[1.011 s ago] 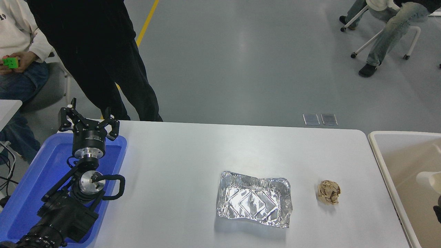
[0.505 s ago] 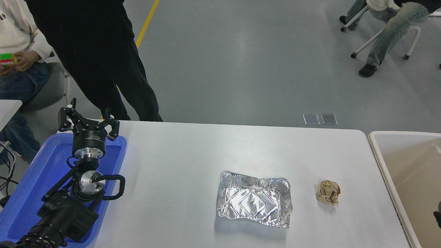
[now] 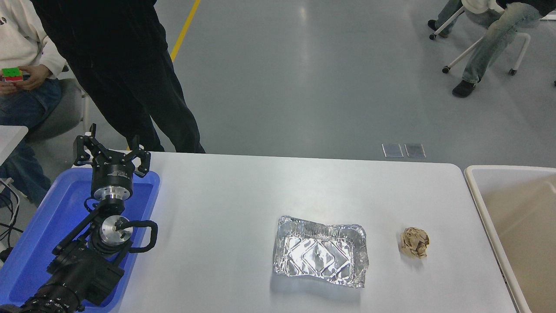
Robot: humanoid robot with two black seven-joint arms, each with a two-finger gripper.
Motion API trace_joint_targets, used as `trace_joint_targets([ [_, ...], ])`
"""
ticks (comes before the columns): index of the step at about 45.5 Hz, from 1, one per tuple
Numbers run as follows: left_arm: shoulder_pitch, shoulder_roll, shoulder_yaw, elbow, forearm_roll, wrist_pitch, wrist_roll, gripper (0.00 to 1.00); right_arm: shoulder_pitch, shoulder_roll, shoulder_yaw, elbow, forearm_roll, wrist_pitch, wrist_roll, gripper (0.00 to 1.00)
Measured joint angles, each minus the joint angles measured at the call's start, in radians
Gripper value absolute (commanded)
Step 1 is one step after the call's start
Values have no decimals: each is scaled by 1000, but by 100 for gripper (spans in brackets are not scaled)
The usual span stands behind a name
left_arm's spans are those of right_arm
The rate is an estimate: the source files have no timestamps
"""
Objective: Pick up paper cup place in dustbin
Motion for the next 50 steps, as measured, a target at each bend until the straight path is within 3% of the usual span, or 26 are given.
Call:
trace_joint_targets([
  [31, 0, 0, 0, 0, 0, -1, 0, 99, 421, -293, -279, 604, -296, 9, -8, 100],
  [50, 0, 0, 0, -1, 0, -1, 0, 99, 813, -317, -654, 822, -324, 10, -9, 100],
])
